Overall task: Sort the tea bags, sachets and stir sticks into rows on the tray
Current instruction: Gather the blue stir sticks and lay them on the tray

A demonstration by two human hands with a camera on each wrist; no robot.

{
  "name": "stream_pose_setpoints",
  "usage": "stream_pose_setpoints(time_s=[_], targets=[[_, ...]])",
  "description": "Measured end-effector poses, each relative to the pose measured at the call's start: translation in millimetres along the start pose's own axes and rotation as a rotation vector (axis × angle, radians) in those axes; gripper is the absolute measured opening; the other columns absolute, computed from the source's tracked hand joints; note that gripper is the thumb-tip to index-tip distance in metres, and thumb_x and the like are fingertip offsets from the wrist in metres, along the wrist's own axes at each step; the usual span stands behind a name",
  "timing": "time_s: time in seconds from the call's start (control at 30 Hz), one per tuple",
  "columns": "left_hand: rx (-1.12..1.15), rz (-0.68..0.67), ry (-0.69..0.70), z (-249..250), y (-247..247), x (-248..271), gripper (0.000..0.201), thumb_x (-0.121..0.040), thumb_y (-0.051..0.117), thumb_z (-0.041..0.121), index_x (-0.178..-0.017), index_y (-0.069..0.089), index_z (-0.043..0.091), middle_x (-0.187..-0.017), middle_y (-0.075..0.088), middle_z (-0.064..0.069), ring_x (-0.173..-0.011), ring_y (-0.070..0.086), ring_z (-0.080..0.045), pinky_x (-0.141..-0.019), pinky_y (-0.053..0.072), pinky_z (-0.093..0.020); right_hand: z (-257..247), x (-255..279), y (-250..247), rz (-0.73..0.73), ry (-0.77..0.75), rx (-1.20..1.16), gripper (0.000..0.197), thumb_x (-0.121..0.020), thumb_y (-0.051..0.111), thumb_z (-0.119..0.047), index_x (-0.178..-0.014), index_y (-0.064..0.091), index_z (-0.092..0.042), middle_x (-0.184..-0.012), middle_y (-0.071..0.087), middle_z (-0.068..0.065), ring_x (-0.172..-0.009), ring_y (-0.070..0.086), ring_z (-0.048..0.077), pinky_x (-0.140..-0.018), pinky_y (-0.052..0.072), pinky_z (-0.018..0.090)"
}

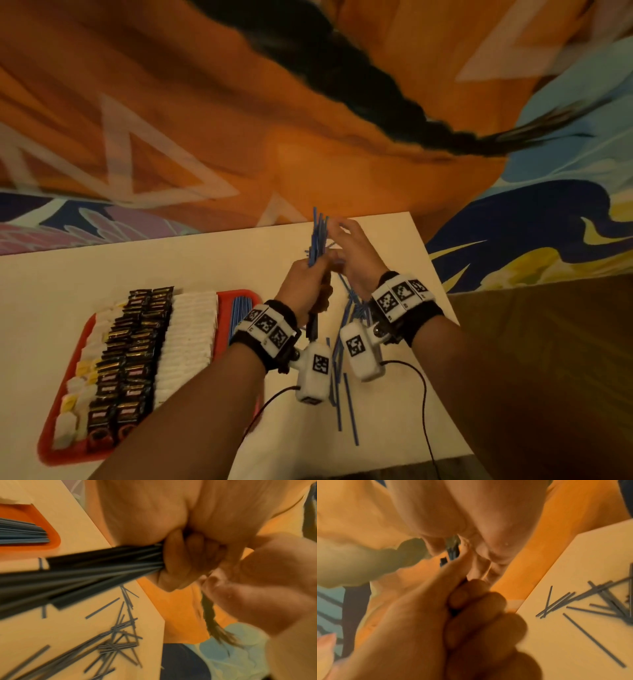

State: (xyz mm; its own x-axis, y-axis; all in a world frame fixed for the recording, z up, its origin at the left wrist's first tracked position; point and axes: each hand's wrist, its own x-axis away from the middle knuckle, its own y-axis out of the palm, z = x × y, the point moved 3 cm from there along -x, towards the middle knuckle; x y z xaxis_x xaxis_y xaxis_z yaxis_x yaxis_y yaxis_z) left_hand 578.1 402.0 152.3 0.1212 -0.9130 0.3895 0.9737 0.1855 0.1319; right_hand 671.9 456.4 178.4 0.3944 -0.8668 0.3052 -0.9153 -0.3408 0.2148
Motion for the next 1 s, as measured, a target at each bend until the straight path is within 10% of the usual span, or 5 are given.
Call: stream_pose_setpoints(time_s=[0.27,0.5,0.7,1.0], targets=[[0.25,0.022,0.138,70,-28,1,0.048,-0.104,0.047,0.029,-0.061,0.028,0.02,-0.06,0.01,-0.001,-0.053,0.006,-0.018,-0.039,0.018,-0.023,42,42,38,-0.371,0.299,0.169,0.038,-0.092,0.062,-0.016,-0.127,0.05,-0.024,-0.108,0.061,0.005,-0.098,0.058,0.024,-0.081,0.051,0.042],[0.252,-0.042,0.153,82,-39,12,0.049,-0.104,0.048,0.035,-0.061,0.031,0.019,-0.054,0.023,-0.001,-0.044,0.021,-0.015,-0.04,0.024,-0.024,10,45,73,-0.245,0.27,0.218,0.011,-0.096,0.046,-0.005,-0.088,0.053,-0.006,-0.066,0.047,0.005,-0.044,0.041,0.012,-0.041,0.036,0.024],[0.333,-0.057,0.146,91,-54,21,0.047,-0.103,0.047,0.036,-0.062,0.038,0.018,-0.05,0.027,0.001,-0.04,0.023,-0.012,-0.039,0.022,-0.022,-4,45,92,-0.213,0.213,0.375,0.021,-0.092,0.042,0.0,-0.076,0.041,-0.012,-0.058,0.022,0.001,-0.048,0.015,0.013,-0.046,0.013,0.028],[0.26,0.014,0.237,110,-66,33,0.05,-0.104,0.046,0.036,-0.058,0.033,0.022,-0.053,0.018,0.003,-0.043,0.016,-0.011,-0.041,0.013,-0.024,4,57,102,-0.176,0.339,0.298,0.005,-0.093,0.056,-0.007,-0.093,0.061,-0.009,-0.078,0.056,0.004,-0.064,0.058,0.017,-0.063,0.051,0.032]])
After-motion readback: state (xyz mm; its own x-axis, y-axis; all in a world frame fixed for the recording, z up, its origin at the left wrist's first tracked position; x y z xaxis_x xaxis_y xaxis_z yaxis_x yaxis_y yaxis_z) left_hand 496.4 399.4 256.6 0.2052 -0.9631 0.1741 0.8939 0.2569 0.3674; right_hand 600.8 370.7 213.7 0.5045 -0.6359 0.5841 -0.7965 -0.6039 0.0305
